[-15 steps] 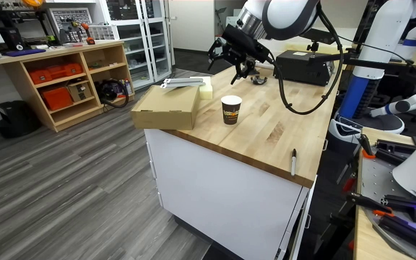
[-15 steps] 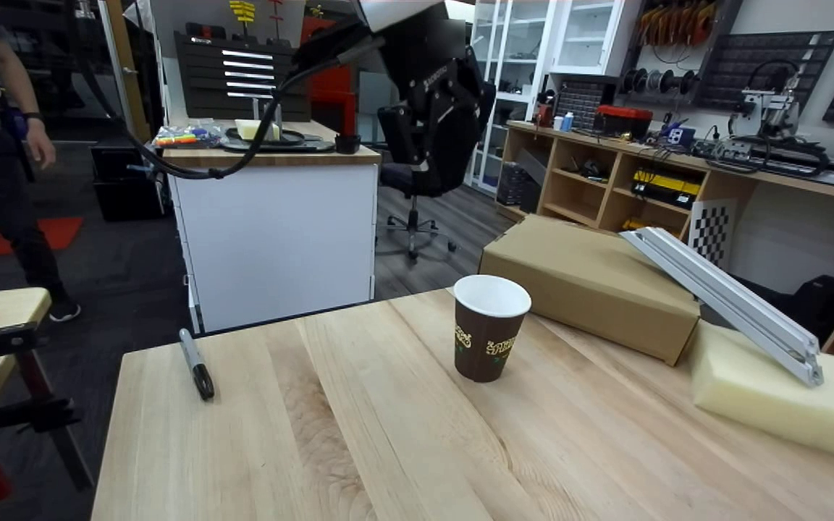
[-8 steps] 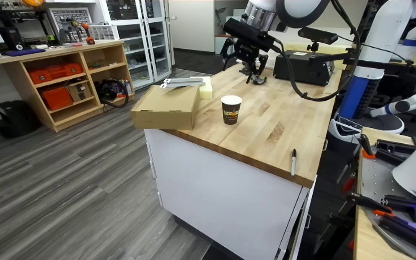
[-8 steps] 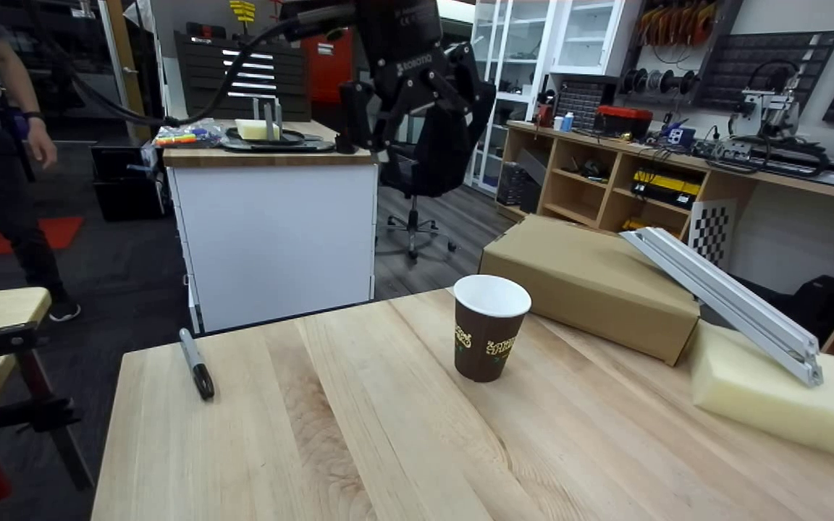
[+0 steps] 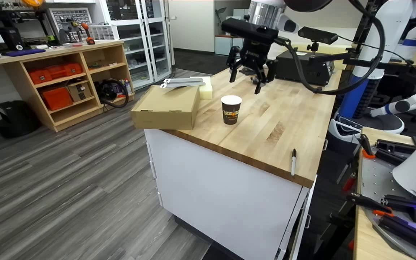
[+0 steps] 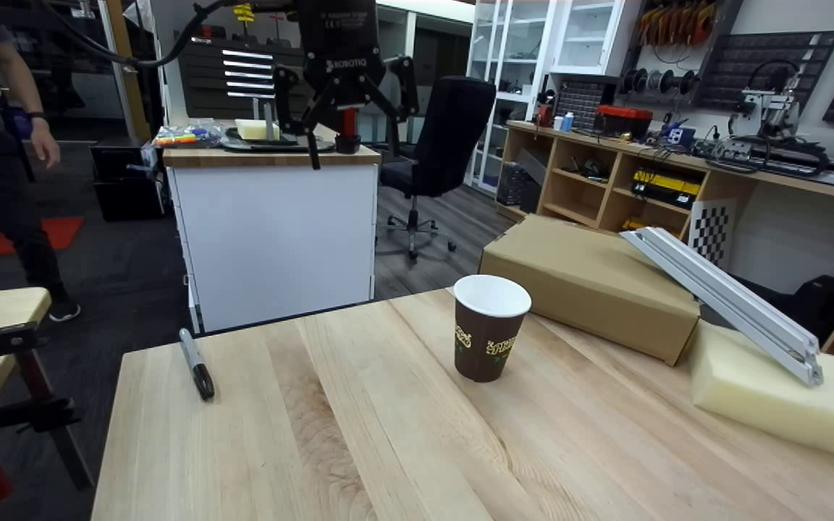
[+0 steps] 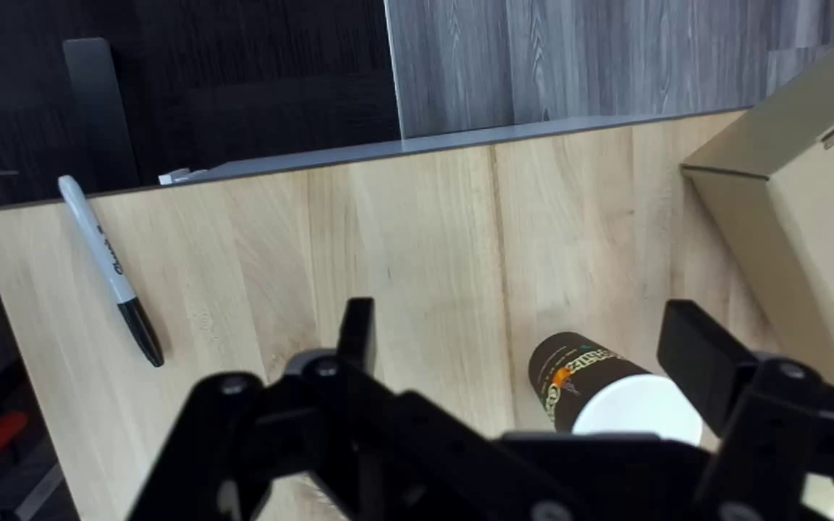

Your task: Put the marker in the cup

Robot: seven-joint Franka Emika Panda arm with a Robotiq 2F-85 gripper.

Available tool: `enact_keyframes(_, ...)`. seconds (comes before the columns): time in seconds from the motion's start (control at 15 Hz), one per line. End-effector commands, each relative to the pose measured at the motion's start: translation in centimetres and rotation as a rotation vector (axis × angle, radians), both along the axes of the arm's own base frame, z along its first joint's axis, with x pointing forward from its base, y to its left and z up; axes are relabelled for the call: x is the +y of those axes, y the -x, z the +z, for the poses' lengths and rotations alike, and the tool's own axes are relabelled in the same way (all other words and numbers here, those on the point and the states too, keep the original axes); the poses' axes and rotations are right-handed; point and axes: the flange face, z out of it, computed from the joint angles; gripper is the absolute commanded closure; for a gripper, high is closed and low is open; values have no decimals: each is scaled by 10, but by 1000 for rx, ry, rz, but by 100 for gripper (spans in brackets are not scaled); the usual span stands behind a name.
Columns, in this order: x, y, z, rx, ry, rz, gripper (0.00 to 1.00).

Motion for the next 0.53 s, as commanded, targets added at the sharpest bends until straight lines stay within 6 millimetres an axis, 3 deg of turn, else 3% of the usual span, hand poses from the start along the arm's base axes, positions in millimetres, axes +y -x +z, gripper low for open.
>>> enact_keyframes(0.0, -24, 17, -38, 15, 7, -94, 0)
enact_keyframes(0.27, -54, 29, -87, 70, 72, -58, 0)
enact_keyframes(0.47, -53, 42, -110, 113, 110, 45, 0)
